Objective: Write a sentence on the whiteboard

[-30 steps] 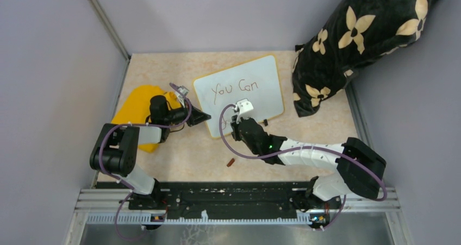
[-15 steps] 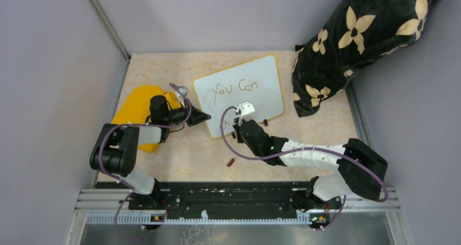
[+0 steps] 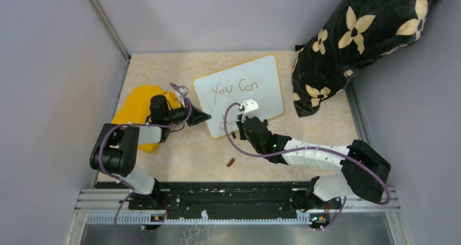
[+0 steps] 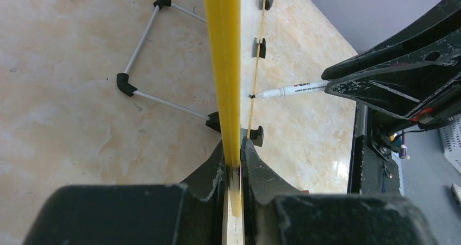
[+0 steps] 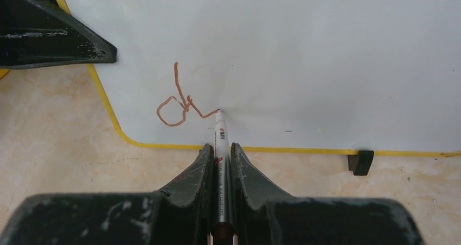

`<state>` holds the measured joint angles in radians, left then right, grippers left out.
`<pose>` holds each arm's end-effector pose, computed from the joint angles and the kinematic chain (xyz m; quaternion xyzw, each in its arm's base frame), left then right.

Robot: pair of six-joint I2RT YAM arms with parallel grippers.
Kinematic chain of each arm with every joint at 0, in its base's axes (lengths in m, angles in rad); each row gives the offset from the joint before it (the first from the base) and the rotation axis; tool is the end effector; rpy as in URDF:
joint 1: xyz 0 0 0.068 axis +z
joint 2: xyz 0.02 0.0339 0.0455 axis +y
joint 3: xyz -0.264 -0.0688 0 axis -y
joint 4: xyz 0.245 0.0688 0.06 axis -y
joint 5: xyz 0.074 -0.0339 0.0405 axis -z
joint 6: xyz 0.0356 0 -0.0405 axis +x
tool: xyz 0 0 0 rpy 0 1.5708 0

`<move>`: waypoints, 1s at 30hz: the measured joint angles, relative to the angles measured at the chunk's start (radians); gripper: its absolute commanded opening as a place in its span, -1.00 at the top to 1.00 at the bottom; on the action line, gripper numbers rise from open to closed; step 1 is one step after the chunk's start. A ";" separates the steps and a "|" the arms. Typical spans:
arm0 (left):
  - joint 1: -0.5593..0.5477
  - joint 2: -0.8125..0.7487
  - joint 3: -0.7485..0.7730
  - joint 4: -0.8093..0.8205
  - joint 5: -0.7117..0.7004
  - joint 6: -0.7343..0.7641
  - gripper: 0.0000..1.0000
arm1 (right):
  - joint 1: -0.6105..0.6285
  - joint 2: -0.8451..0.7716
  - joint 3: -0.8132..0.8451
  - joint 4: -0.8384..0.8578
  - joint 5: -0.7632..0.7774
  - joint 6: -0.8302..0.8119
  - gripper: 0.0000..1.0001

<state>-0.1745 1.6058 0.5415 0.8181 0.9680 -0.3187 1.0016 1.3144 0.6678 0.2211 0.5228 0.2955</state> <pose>0.2824 -0.0796 0.1693 0.2351 0.7168 -0.4887 0.4383 0.1660 0.2265 0.2259 -0.1493 0.8103 0.1431 0.5484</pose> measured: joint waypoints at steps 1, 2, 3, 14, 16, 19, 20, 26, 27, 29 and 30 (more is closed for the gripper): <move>0.000 0.000 0.000 0.000 0.000 0.000 1.00 | -0.001 0.000 0.001 0.000 -0.002 -0.002 1.00; 0.000 0.000 0.000 -0.001 0.000 0.001 1.00 | -0.002 0.000 0.002 -0.001 -0.003 -0.004 1.00; 0.000 0.000 0.000 -0.001 0.000 0.001 1.00 | -0.002 0.000 0.003 -0.003 -0.004 -0.006 1.00; -0.003 0.000 0.003 -0.005 -0.002 0.002 1.00 | -0.010 0.004 0.040 0.002 -0.011 -0.016 1.00; -0.004 0.000 0.004 -0.007 -0.003 0.002 1.00 | -0.010 0.005 0.042 0.006 -0.014 -0.018 1.00; -0.004 0.000 0.004 -0.010 -0.003 0.003 1.00 | -0.010 0.009 0.042 0.016 -0.024 -0.022 1.00; -0.004 0.000 0.004 -0.010 -0.003 0.003 1.00 | -0.010 0.010 0.042 0.019 -0.031 -0.022 1.00; -0.004 0.000 0.004 -0.011 -0.005 0.003 1.00 | -0.010 0.019 0.042 0.025 -0.066 -0.022 1.00; -0.004 0.000 0.004 -0.011 -0.006 0.003 1.00 | -0.010 0.021 0.043 0.024 -0.069 -0.022 1.00; -0.005 0.000 0.004 -0.011 -0.006 0.003 1.00 | -0.010 0.023 0.047 0.023 -0.076 -0.022 1.00; -0.005 0.000 0.004 -0.011 -0.006 0.003 1.00 | -0.010 0.023 0.047 0.023 -0.077 -0.021 1.00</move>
<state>-0.1791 1.6058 0.5457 0.8070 0.9619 -0.3161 0.9916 1.3376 0.7147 0.2440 0.4454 0.2749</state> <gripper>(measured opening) 0.143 0.114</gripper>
